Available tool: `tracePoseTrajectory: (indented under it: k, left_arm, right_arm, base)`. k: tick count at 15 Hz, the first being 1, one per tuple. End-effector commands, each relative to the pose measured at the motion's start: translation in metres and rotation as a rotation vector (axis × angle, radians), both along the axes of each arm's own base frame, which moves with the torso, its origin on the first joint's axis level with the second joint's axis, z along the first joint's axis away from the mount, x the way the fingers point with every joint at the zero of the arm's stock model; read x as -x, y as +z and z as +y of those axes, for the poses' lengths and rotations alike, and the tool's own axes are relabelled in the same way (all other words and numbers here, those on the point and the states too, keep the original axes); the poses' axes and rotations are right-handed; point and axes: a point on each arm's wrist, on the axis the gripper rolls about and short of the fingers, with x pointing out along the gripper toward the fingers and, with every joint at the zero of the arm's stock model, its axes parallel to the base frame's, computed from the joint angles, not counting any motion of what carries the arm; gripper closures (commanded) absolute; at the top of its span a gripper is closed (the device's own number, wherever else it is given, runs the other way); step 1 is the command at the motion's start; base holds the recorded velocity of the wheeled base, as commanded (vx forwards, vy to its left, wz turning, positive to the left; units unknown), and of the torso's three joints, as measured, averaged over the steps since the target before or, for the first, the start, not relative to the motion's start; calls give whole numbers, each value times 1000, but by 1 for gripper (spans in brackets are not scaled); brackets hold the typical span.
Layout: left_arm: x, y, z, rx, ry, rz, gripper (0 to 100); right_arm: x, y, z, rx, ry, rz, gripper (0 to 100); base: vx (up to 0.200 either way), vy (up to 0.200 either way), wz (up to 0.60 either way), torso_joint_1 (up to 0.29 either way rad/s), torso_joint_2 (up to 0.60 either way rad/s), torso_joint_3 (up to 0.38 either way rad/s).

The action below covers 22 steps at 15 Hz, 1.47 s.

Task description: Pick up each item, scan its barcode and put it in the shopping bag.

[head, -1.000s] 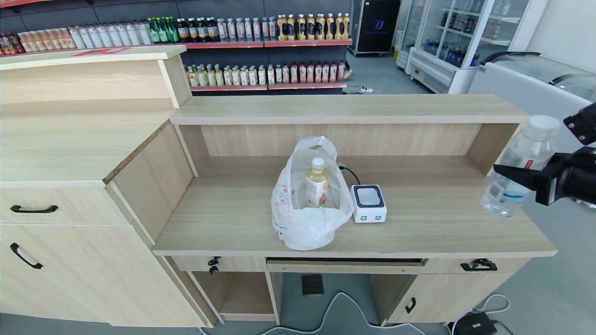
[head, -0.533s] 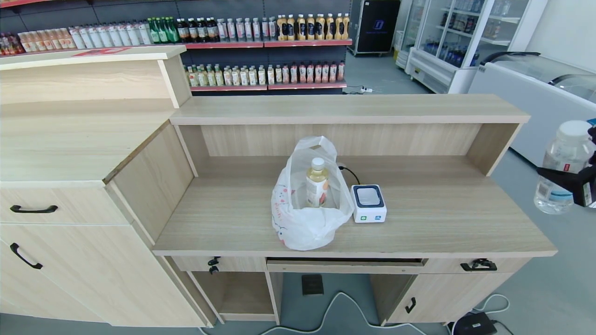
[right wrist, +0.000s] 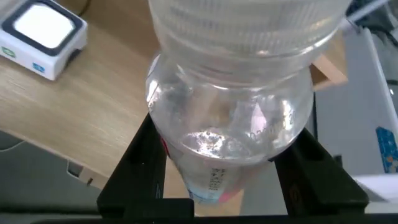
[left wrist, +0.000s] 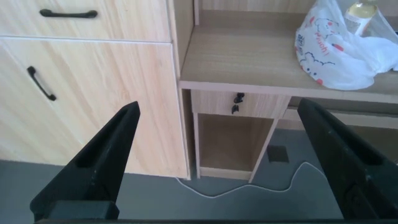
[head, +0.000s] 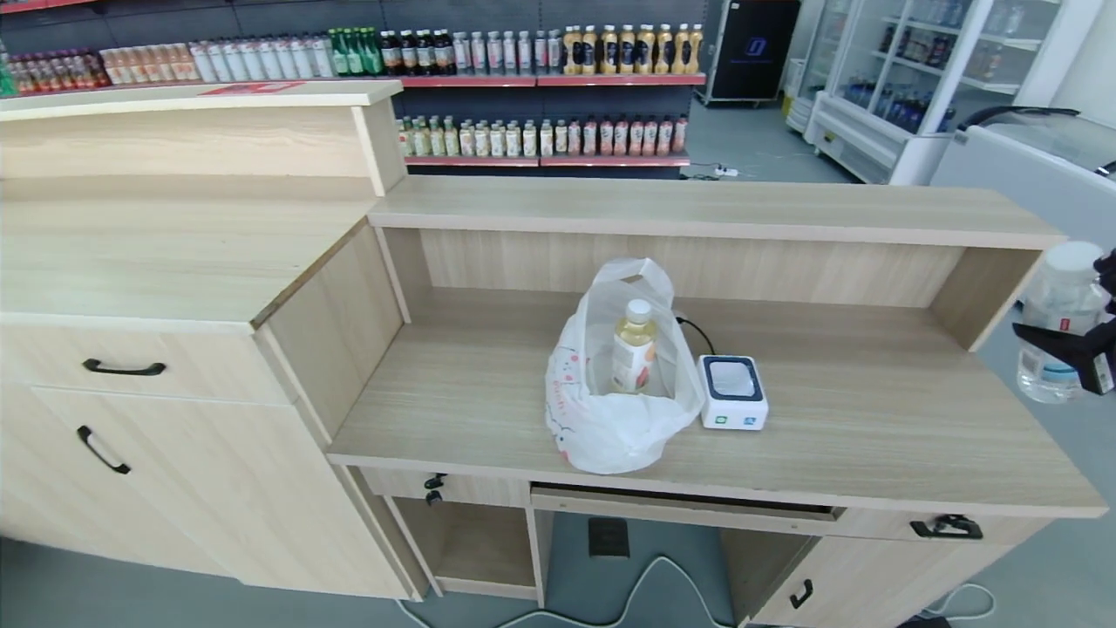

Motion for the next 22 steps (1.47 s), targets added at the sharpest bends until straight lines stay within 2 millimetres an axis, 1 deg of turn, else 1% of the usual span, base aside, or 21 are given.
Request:
tracePoseTrajectory:
  k: [1, 3, 5, 7, 9, 11, 12, 15, 18, 20, 22]
  left_arm:
    - [0, 0, 0, 0, 0, 0, 0]
    - [0, 0, 0, 0, 1, 0, 0]
    - [0, 0, 0, 0, 1, 0, 0]
    - [0, 0, 0, 0, 0, 0, 0]
    - [0, 0, 0, 0, 0, 0, 0]
    - [0, 0, 0, 0, 0, 0, 0]
    - [0, 0, 0, 0, 0, 0, 0]
    - [0, 0, 0, 0, 1, 0, 0]
    - [0, 0, 0, 0, 1, 0, 0]
    - [0, 0, 0, 0, 0, 0, 0]
    - [0, 0, 0, 0, 0, 0, 0]
  right_arm:
    - [-12, -13, -11, 11, 32, 26, 100]
    - [-20, -24, -19, 56, 167, 27, 100]
    - [-33, -33, -27, 89, 298, 8, 100]
    - [-47, -43, -35, 158, 349, 0, 100]
    - [-59, -54, -37, 145, 401, 3, 100]
    - [-68, -55, -39, 144, 433, -10, 100]
    - [-77, -51, -39, 160, 455, -34, 100]
    - [-90, -49, -33, 181, 551, -80, 100]
    - [-102, -60, -21, 174, 654, -92, 100]
    - [-111, -62, -17, 185, 691, -107, 100]
    - [-113, -65, -15, 197, 705, -110, 100]
  base:
    - [0, 0, 0, 0, 0, 0]
    - [0, 0, 0, 0, 0, 0]
    - [0, 0, 0, 0, 0, 0]
    - [0, 0, 0, 0, 0, 0]
    - [0, 0, 0, 0, 0, 0]
    - [0, 0, 0, 0, 0, 0]
    - [0, 0, 0, 0, 0, 0]
    - [0, 0, 0, 0, 0, 0]
    - [0, 0, 0, 0, 0, 0]
    - [0, 0, 0, 0, 0, 0]
    - [0, 0, 0, 0, 0, 0]
